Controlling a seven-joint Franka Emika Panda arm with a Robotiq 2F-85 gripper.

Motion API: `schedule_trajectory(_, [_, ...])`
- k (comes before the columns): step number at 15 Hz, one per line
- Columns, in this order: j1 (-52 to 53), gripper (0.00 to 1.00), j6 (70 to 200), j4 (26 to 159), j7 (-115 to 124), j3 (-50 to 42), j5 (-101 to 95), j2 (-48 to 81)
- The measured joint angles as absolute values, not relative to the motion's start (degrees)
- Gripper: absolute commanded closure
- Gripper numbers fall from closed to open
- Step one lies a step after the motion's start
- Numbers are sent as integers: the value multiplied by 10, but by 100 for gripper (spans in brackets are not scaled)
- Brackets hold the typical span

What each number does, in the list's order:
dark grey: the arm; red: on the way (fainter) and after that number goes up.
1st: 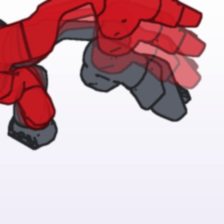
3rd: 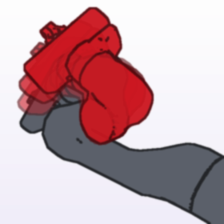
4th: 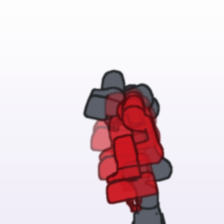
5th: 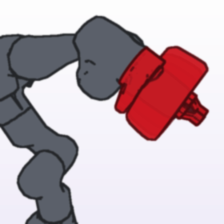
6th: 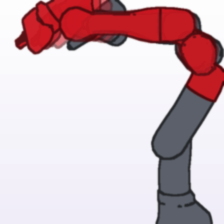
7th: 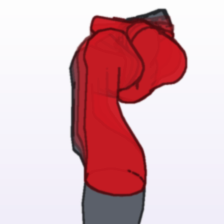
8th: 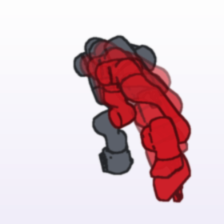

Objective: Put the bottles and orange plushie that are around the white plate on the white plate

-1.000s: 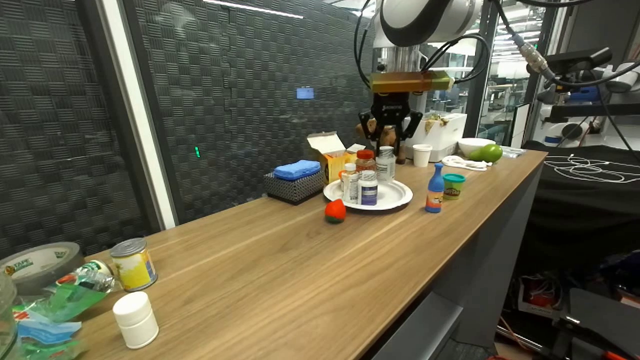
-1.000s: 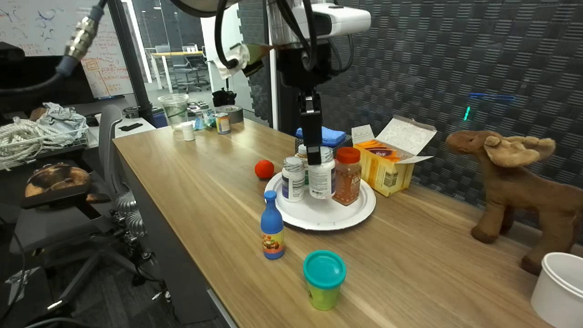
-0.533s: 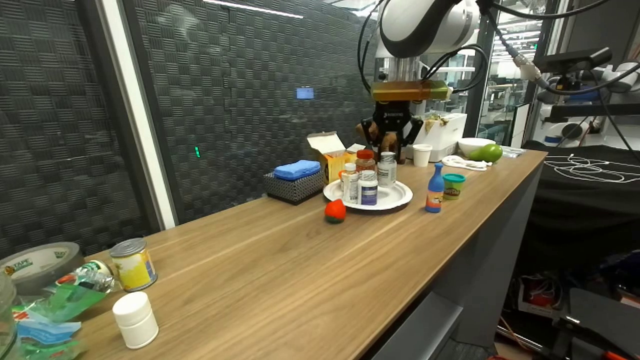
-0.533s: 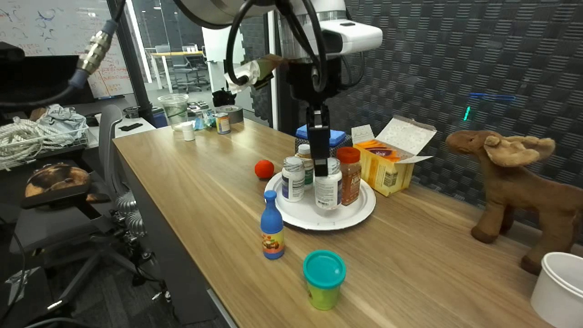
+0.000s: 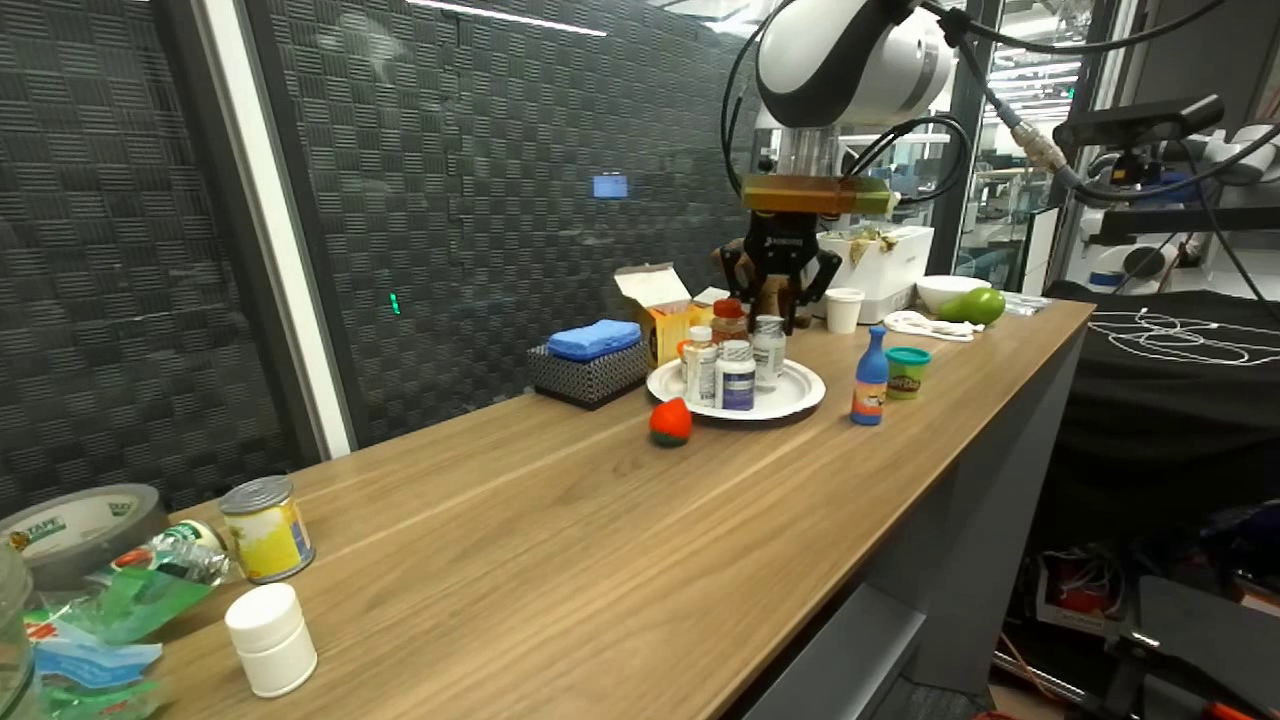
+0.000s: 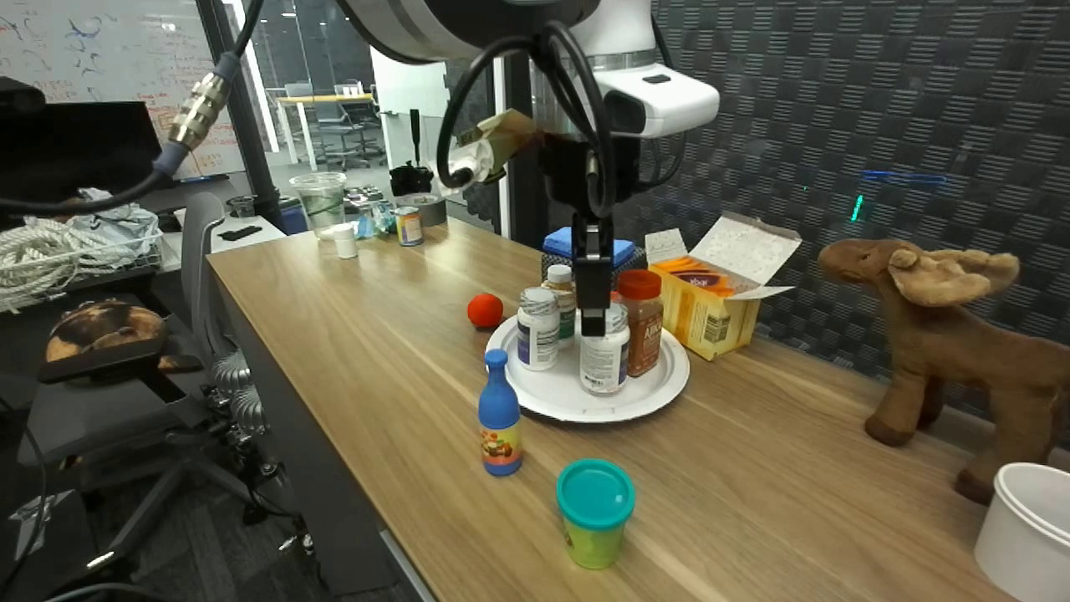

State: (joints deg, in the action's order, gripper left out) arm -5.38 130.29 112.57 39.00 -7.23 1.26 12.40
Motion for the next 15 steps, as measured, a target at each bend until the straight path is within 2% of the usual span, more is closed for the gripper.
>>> schedule_trajectory(3, [-56,81,1314,1126,386,-78,13,130])
schedule_trajectory(4, [-57,31,1317,1126,384,-79,14,131])
schedule_trajectory(6, [-59,24,1320,1126,381,-81,14,132])
schedule_trajectory(9, [-60,1,1322,1126,376,-82,14,131])
schedule_trajectory(15, [-57,0,1314,1178,387,-83,-43,43])
